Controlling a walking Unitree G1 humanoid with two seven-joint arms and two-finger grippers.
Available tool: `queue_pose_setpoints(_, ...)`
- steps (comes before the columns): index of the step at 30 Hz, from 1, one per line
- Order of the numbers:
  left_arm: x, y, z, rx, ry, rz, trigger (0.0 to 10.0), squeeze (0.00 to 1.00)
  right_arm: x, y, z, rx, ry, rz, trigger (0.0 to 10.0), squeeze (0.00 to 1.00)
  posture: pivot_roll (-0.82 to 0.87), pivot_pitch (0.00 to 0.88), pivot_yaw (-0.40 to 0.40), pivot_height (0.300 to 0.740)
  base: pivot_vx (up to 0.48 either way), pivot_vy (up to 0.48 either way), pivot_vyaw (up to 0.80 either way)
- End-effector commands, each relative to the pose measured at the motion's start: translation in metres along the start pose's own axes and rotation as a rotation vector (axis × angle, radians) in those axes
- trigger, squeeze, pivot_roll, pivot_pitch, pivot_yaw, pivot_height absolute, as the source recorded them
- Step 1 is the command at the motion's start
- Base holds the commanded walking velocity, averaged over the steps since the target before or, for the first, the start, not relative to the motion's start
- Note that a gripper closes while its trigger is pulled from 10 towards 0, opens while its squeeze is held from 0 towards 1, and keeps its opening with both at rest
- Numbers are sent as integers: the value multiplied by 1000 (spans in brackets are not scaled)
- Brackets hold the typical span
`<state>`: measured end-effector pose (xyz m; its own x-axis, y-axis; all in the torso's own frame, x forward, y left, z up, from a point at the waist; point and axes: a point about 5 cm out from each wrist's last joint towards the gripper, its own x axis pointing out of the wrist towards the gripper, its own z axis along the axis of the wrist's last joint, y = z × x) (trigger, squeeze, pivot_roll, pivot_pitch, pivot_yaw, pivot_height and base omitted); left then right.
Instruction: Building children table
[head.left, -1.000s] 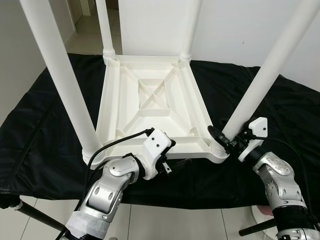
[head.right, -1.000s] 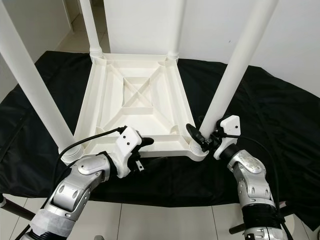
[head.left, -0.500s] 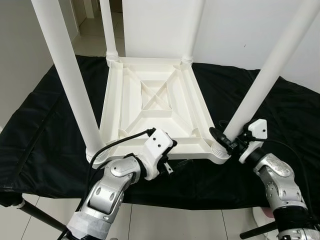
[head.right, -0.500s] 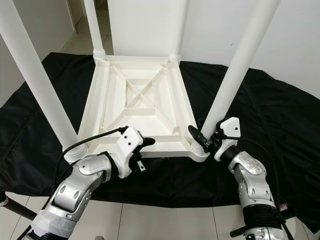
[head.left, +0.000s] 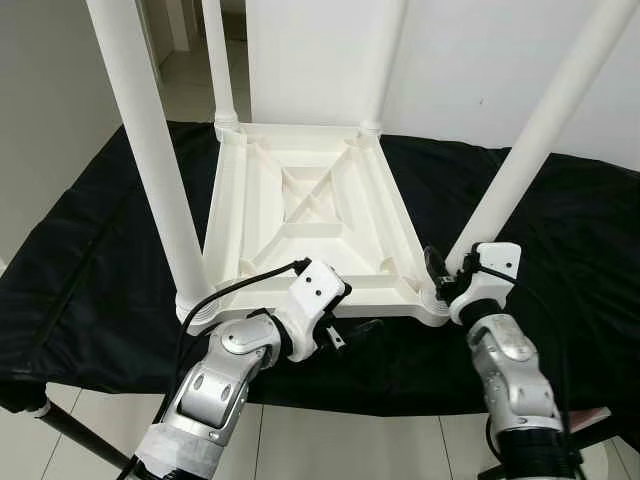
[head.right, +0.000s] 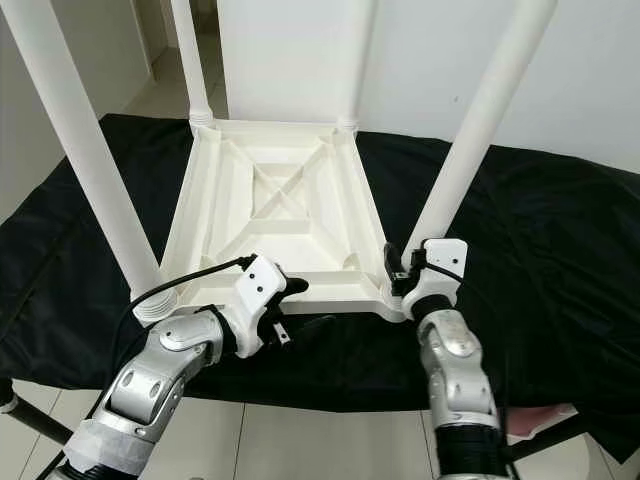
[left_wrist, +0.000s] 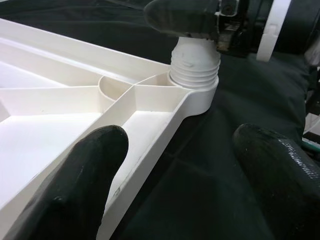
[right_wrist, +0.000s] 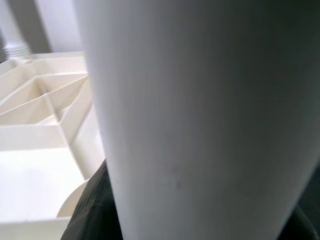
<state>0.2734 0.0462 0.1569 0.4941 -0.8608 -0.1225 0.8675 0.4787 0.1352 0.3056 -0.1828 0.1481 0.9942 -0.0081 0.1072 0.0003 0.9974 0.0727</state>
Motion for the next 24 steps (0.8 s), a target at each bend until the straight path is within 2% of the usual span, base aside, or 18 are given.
queue_pose_setpoints(1, 2, 4, -2, -3, 4, 121, 10000, 0, -7, 3, -21, 32, 110, -75, 10000, 0, 56, 36, -41, 740, 0, 0, 0)
queue_pose_setpoints(3, 2, 4, -2, -3, 4, 121, 10000, 0, -8, 8, -22, 42, 109, -90, 10000, 0, 56, 36, -41, 740, 0, 0, 0)
queue_pose_setpoints(5, 3, 4, -2, -7, 1, 124, 10000, 0, -9, 21, -20, 64, 96, -87, 10000, 0, 57, 33, -43, 740, 0, 0, 0)
queue_pose_setpoints(7, 4, 3, -2, -9, -2, 125, 10000, 0, -8, 24, -20, 70, 92, -83, 10000, 0, 58, 31, -43, 740, 0, 0, 0)
queue_pose_setpoints(8, 4, 3, -2, -8, -4, 127, 10000, 0, -8, 26, -18, 79, 87, -83, 10000, 1000, 59, 29, -43, 740, 0, 0, 0)
queue_pose_setpoints(13, 4, 3, -2, -5, -5, 126, 10000, 0, -8, 21, -11, 79, 66, -84, 10000, 1000, 59, 26, -44, 740, 0, 0, 0)
queue_pose_setpoints(19, 4, 2, -1, -4, -8, 127, 10000, 0, -2, 10, -1, 26, 26, -3, 10000, 976, 58, 29, -45, 740, 0, 0, 0)
queue_pose_setpoints(20, 4, 2, -1, -4, -8, 128, 10000, 0, -1, 8, 0, 15, 24, 10, 10000, 0, 58, 29, -45, 740, 0, 0, 0)
queue_pose_setpoints(24, 4, 2, -1, -2, -7, 129, 10000, 0, 1, 2, 3, -14, 21, 99, 10000, 0, 60, 34, -45, 740, 0, 0, 0)
